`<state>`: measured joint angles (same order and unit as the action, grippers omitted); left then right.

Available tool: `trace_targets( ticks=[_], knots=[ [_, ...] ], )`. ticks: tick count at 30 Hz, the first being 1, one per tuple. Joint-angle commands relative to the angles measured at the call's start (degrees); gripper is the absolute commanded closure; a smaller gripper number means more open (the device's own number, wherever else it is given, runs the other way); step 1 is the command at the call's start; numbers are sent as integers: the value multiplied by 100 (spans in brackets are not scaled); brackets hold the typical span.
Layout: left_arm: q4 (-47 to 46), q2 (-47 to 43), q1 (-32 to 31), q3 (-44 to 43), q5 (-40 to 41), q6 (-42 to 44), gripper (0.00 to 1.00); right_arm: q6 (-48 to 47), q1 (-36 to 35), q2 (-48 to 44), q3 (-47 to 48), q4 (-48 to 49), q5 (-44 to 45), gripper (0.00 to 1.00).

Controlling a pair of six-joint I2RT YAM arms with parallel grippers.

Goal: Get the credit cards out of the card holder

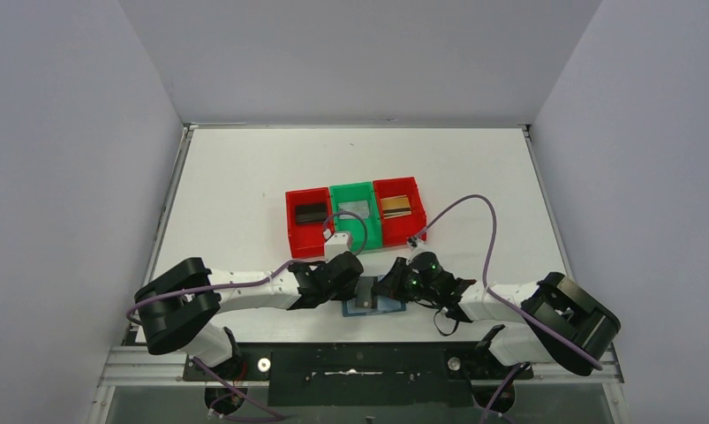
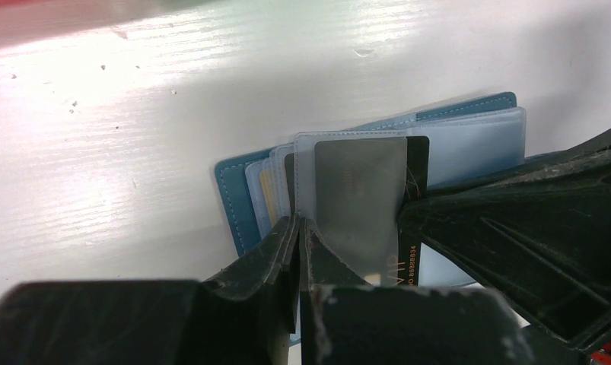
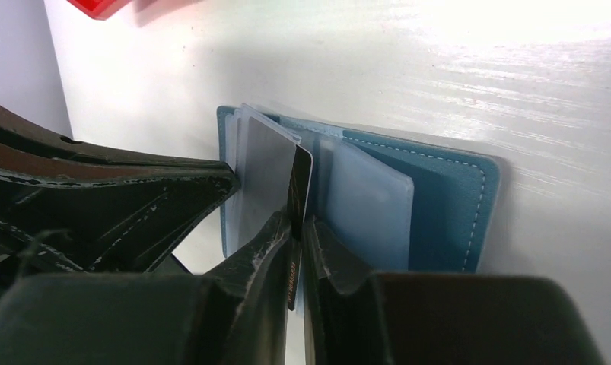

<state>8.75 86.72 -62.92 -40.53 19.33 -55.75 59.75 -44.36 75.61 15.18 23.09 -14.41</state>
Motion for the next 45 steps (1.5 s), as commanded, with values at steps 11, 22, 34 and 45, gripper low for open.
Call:
trace_targets(
  ticks=[11,22,34,45],
  knots=[
    [402,-98,-63,250,-82,39,98,-172,113,-546,-66,-197,325,96],
    [371,20,-63,181,-165,184,99,106,220,-299,-286,477,39,89],
    [375,136,-63,98,-232,256,99,134,217,-206,-402,645,192,73],
    [346,114,-63,120,-233,231,100,-57,101,123,-283,616,417,80]
  ],
)
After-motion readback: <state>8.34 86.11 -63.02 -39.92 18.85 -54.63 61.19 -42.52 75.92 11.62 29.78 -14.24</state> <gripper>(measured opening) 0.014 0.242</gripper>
